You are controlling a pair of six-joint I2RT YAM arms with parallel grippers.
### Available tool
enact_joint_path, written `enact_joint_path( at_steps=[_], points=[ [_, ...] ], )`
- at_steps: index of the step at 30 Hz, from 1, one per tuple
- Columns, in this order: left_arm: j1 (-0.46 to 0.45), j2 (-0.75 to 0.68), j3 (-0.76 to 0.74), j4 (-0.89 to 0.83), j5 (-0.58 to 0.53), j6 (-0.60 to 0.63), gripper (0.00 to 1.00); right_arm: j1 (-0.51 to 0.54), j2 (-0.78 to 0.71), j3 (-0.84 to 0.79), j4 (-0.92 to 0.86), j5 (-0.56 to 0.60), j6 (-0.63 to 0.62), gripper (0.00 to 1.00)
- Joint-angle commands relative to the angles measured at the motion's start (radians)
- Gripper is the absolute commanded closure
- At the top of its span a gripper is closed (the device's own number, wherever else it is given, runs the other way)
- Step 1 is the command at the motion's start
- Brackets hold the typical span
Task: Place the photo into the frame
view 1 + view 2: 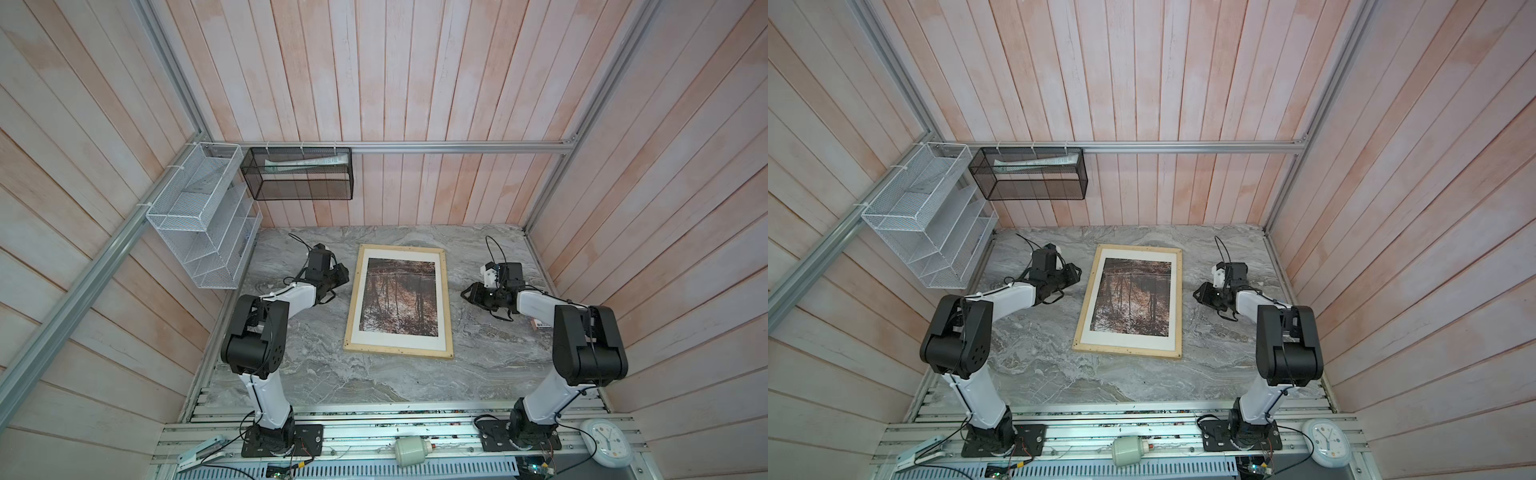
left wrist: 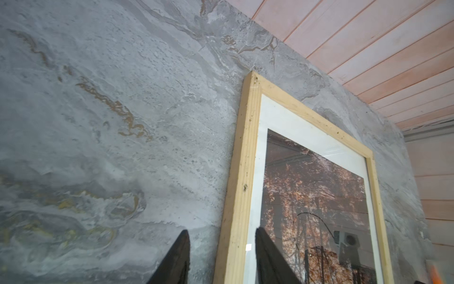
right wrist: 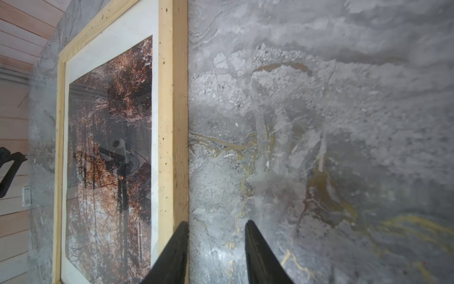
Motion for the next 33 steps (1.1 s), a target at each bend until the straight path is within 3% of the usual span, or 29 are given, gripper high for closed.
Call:
enact_joint_path(
  at_steps=[1, 13, 24, 33],
  points=[
    [0.002, -0.035, -0.007, -0.122, -0.078, 0.04, 0.57, -0.007, 0.056, 0.052, -0.009, 0.042, -0.027, 0.63],
    [-0.024, -0.119, -0.196, -0.156, -0.068, 0.024, 0.67, -0.011, 0.202, 0.175, -0.016, 0.066, -0.052, 0.72],
    [-0.093, -0.114, -0.166, -0.243, -0.095, 0.048, 0.69, -0.011, 0.295, 0.265, -0.027, 0.058, -0.051, 0.79],
    [-0.126, -0.134, -0.176, -0.287, -0.043, 0.05, 0.71, 0.016, 0.369, 0.356, -0.005, 0.002, 0.0, 0.82]
  ],
)
